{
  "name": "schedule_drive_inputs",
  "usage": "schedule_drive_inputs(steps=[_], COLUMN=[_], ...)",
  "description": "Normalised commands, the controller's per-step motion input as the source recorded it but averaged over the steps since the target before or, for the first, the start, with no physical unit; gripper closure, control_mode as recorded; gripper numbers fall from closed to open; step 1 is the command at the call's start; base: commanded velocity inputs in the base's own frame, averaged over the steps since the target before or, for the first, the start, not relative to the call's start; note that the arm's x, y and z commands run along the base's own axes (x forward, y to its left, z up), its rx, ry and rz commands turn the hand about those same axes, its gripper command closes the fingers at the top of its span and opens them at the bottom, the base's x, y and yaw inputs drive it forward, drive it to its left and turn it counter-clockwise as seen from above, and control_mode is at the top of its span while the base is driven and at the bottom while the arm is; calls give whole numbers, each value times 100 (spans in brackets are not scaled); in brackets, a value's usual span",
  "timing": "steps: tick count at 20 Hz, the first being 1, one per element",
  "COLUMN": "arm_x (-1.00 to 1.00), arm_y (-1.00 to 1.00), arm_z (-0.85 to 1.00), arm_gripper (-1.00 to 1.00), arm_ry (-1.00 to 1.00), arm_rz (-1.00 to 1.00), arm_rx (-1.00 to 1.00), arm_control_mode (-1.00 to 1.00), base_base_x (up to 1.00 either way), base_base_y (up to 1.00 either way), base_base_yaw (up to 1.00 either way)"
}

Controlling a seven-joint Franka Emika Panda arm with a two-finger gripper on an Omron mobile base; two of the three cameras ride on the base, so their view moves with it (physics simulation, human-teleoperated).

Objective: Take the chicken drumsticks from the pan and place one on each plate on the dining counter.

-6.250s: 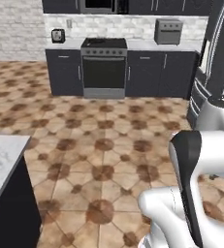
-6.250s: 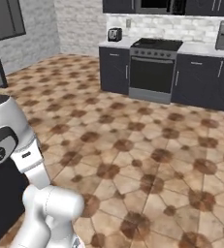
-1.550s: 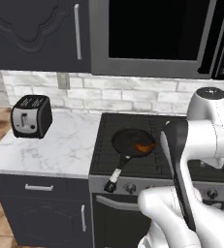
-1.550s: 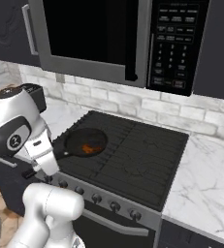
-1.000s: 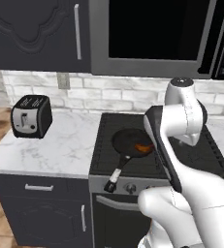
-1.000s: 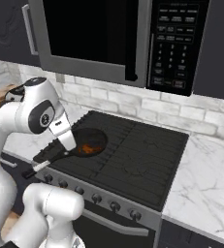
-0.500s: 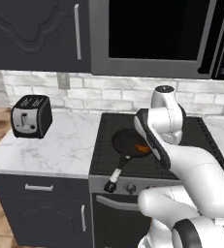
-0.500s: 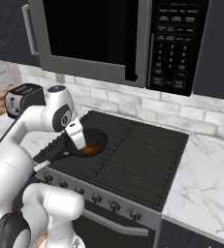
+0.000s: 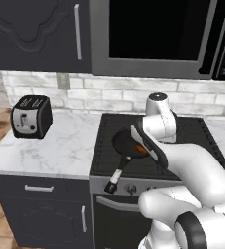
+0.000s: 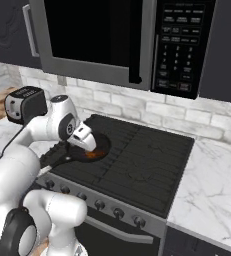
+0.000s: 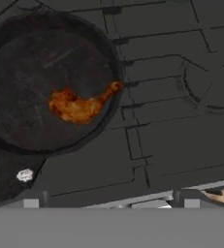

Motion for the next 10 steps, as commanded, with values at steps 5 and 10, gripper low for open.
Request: schedule_drive_inputs(steps=[5, 10], arm_x=[0, 17], arm_y=[0, 1], arm_z=[0, -28], arm_gripper=[-100, -100], arm_ry=[-2, 0], arm_rz=[64, 55], arm_rx=[-20, -12], arm_control_mode=[-100, -100], base_base_x=[0, 0], base_base_y=[0, 0], base_base_yaw=[0, 0])
